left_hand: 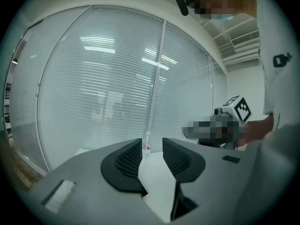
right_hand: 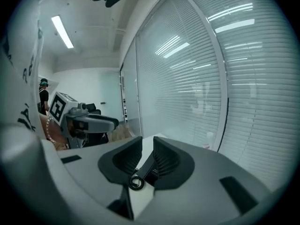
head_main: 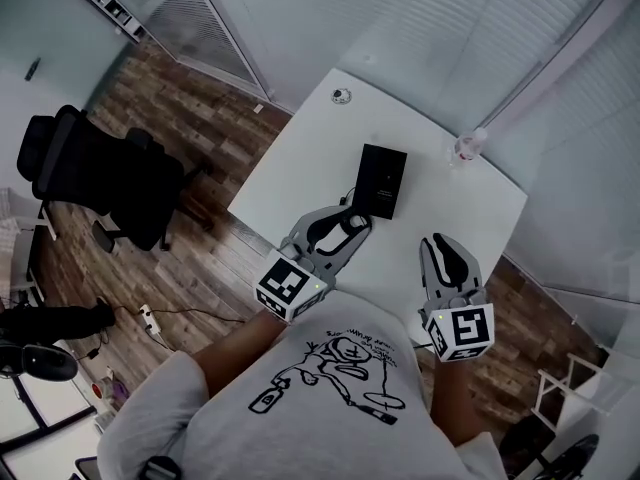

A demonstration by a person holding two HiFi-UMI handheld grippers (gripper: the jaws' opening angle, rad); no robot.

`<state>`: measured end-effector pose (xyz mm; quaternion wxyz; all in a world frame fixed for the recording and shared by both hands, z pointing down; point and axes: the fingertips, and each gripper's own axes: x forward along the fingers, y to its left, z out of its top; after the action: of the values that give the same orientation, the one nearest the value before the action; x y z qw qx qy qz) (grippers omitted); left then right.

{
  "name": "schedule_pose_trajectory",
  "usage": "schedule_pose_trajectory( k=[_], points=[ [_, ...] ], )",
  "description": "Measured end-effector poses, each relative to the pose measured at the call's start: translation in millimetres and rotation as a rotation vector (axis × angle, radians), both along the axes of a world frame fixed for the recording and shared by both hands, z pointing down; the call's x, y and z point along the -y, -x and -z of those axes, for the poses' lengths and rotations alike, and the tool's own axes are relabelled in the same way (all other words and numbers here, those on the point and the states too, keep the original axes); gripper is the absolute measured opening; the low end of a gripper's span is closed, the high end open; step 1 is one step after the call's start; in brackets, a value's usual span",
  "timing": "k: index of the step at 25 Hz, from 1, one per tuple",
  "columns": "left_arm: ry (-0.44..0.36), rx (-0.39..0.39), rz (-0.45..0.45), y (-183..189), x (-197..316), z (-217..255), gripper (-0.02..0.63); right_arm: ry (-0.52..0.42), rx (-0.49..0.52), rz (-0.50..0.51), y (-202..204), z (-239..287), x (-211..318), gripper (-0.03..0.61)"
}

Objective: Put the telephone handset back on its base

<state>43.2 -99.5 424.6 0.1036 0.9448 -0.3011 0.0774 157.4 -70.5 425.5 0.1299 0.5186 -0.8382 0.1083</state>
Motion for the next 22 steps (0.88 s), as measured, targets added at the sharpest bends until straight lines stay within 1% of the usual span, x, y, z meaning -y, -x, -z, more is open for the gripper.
schedule_pose_trajectory(
  k=[3,7,10,13,16,19,22],
  points=[
    [-0.033,-0.012,-0.039,-7.5,-14.5,17.6,0.13,-0.034,-0.008,0.0,0.7,22.9,-8.4,0.064],
    [-0.081,-0.053,-0.062,-11.3,-23.5,50.1,0.127,-0.08,-0.003,-0.015,4.3,59.1,-17.0,0.062],
    [-0.087,-0.096,-0.047,-11.0,-25.7,67.9,0.118,-0.113,-0.014,-0.036,3.8,80.2,-23.8,0.061],
    [-0.081,-0.122,-0.003,-3.6,-25.8,78.1,0.106,-0.133,-0.023,-0.069,0.1,95.2,-31.7,0.061],
    [-0.078,-0.115,0.016,3.6,-28.0,85.0,0.106,-0.138,-0.012,-0.096,-3.9,105.0,-39.0,0.061],
    [-0.067,-0.097,0.023,5.5,-29.4,84.3,0.107,-0.142,-0.012,-0.118,-8.5,107.7,-43.3,0.059],
    [-0.073,-0.095,0.033,5.0,-25.7,85.8,0.106,-0.139,-0.015,-0.134,-12.5,107.1,-42.1,0.057]
  ],
)
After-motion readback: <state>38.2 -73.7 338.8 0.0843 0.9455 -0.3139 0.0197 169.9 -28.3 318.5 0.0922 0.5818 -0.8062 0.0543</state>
